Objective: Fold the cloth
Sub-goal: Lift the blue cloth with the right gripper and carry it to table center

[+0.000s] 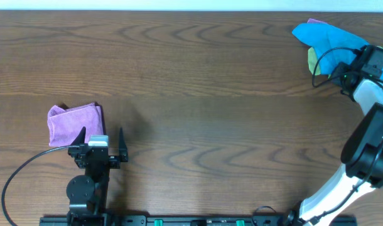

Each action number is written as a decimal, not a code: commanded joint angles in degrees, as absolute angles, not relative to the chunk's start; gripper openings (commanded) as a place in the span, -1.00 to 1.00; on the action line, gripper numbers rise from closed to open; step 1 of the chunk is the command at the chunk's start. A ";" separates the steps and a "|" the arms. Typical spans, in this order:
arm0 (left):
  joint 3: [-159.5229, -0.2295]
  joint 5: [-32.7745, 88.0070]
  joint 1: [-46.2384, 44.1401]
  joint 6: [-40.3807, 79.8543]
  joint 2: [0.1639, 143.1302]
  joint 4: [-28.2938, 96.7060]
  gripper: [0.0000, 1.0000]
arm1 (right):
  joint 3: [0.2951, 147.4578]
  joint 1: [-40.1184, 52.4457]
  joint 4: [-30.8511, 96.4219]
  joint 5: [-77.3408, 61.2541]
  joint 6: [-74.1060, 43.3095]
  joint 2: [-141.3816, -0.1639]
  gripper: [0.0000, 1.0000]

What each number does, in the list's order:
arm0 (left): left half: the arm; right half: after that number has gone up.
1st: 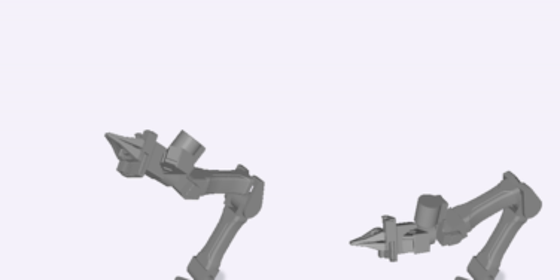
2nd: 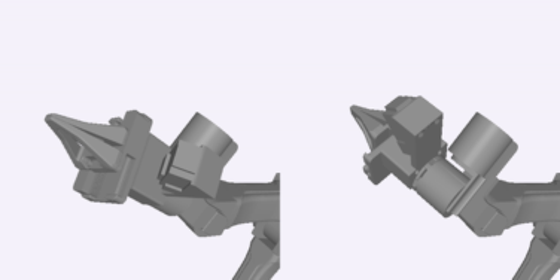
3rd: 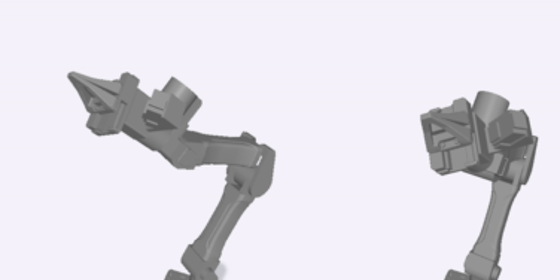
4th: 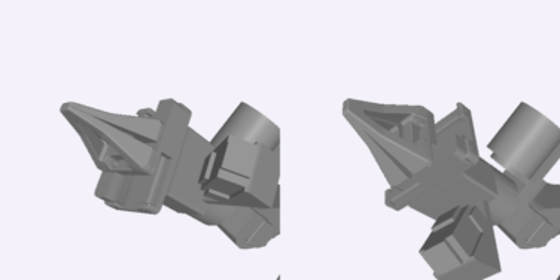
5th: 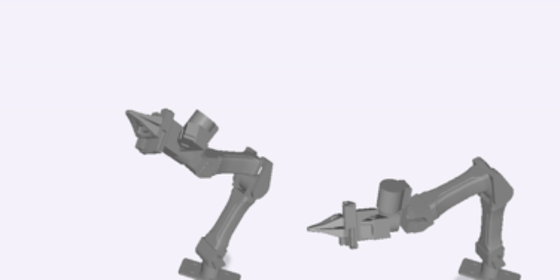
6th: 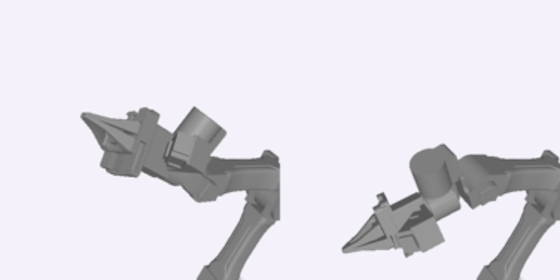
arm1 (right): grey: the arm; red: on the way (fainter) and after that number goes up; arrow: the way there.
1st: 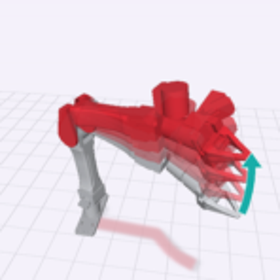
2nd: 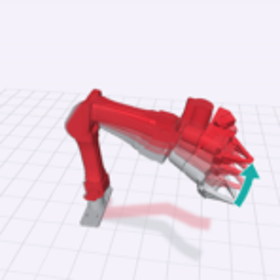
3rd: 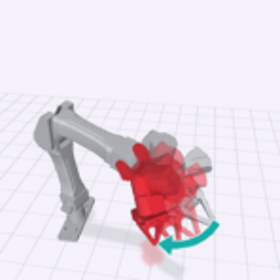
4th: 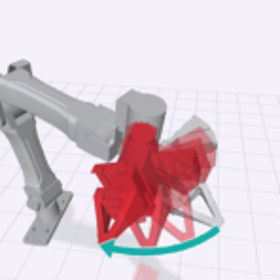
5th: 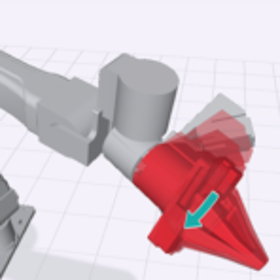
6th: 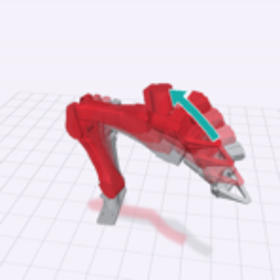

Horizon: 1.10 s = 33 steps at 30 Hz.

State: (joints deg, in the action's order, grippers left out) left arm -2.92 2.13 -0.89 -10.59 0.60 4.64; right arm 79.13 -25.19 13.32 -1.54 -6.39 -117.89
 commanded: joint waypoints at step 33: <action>-0.86 1.06 -1.10 -11.40 0.25 5.63 0.91 | 96.12 6.48 55.09 -1.10 -8.60 -91.61 -0.97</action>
